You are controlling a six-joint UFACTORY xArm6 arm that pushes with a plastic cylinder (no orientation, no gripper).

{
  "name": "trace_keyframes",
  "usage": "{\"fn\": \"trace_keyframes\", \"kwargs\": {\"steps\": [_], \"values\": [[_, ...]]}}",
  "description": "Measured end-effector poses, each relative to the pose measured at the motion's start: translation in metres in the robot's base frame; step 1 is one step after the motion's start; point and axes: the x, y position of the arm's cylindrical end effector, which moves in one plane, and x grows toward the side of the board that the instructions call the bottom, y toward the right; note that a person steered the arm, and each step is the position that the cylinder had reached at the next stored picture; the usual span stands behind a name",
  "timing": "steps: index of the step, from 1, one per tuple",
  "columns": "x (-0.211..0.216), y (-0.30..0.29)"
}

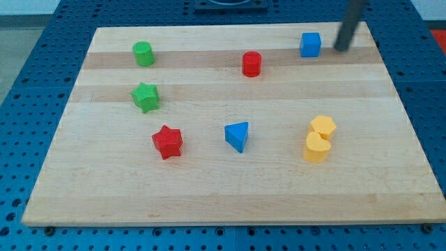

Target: Move the blue cube slightly downwards

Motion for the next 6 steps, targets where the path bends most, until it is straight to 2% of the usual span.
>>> {"fn": "trace_keyframes", "kwargs": {"steps": [1,2,3,5,6], "values": [[-0.007,-0.002],[-0.027,-0.048],[-0.026,-0.048],[-0.007,-0.048],[0.036,-0.047]]}}
